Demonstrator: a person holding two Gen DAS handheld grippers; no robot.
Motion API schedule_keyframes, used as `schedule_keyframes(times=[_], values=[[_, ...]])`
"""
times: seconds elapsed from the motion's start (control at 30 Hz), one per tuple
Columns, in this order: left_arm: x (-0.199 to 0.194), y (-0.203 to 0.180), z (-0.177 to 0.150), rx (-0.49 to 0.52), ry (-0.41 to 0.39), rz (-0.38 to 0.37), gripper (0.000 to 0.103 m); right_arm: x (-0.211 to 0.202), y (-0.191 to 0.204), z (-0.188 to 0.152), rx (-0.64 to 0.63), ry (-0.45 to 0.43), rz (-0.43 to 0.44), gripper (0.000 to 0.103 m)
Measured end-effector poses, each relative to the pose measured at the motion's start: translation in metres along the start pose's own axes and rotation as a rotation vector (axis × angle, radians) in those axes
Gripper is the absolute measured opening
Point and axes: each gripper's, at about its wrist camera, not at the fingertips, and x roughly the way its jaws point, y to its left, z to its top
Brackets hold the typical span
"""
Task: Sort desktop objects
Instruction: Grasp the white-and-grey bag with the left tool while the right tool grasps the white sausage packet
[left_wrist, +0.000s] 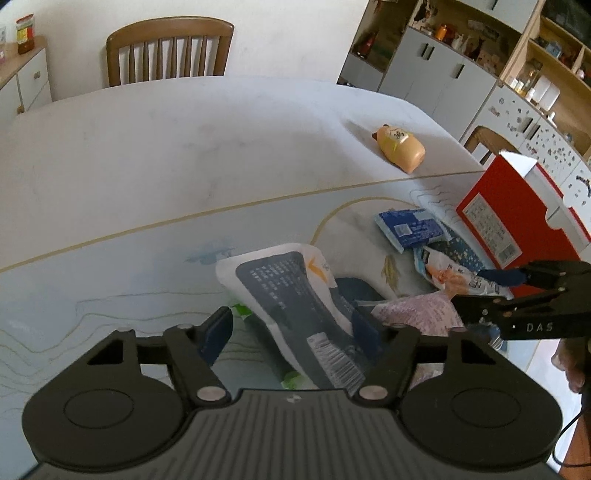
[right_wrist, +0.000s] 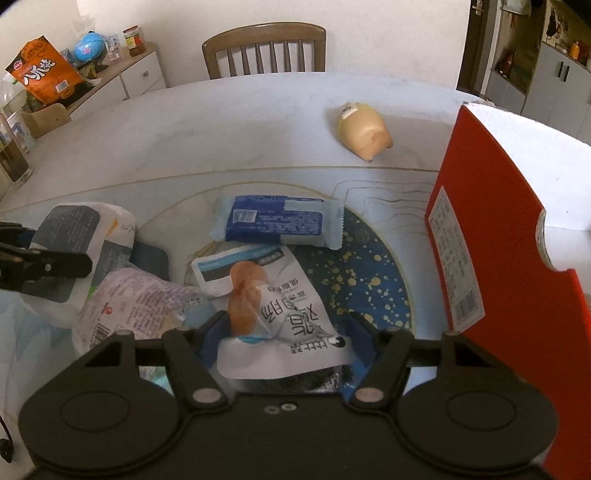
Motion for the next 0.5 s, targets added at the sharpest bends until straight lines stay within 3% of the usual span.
schedule_keyframes(times=[0.07, 0.13, 0.33, 0.5], values=[[-0.001, -0.001, 0.0, 0.0, -0.004, -0.002, 0.058, 0.0, 0.0, 0.0, -0.003, -0.002, 0.0, 0.068], [-0.001, 0.0, 0.001, -0.018, -0.002, -0.019, 0.041, 0.0, 0.0, 0.001, -0.002, -0.004, -0.001, 0.068], [-0.006, -0.002, 0.004, -0.032, -0.011, -0.028, 0.025, -0.005, 0.0, 0.003, 0.005, -0.019, 0.0, 0.068], [-0.011, -0.002, 0.005, -0.053, -0.014, -0.037, 0.02, -0.015, 0.001, 0.004, 0.005, -0.033, 0.003, 0.068]])
